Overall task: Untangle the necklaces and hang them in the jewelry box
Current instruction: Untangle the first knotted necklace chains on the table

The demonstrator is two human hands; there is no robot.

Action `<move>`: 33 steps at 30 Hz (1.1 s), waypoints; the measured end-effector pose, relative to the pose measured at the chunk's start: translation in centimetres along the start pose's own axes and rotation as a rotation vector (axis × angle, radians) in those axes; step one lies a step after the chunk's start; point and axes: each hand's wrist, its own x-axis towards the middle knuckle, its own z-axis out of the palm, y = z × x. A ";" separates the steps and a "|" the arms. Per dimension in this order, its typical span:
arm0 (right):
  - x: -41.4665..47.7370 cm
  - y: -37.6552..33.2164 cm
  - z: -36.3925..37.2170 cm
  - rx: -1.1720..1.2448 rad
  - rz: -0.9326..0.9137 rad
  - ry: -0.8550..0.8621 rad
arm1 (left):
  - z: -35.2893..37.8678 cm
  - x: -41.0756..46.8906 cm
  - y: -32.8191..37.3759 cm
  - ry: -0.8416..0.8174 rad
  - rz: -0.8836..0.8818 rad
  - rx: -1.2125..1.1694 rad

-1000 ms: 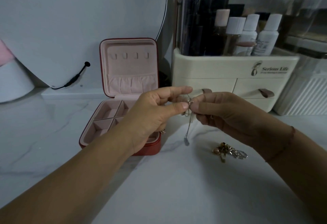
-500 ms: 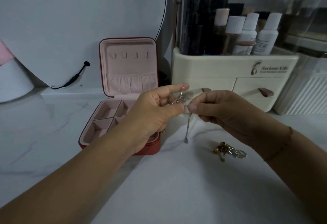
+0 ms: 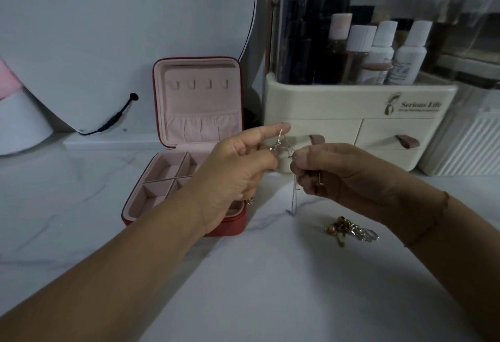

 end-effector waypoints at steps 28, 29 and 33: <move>0.2 -0.5 -0.5 0.457 0.050 0.029 | -0.3 0.4 -0.3 -0.006 -0.019 0.022; 0.2 -0.7 -0.6 0.485 0.048 0.047 | -0.4 0.5 -0.3 -0.006 -0.017 0.008; 0.1 -1.2 -1.0 0.517 0.015 0.172 | -0.8 0.5 -0.1 -0.007 0.003 -0.013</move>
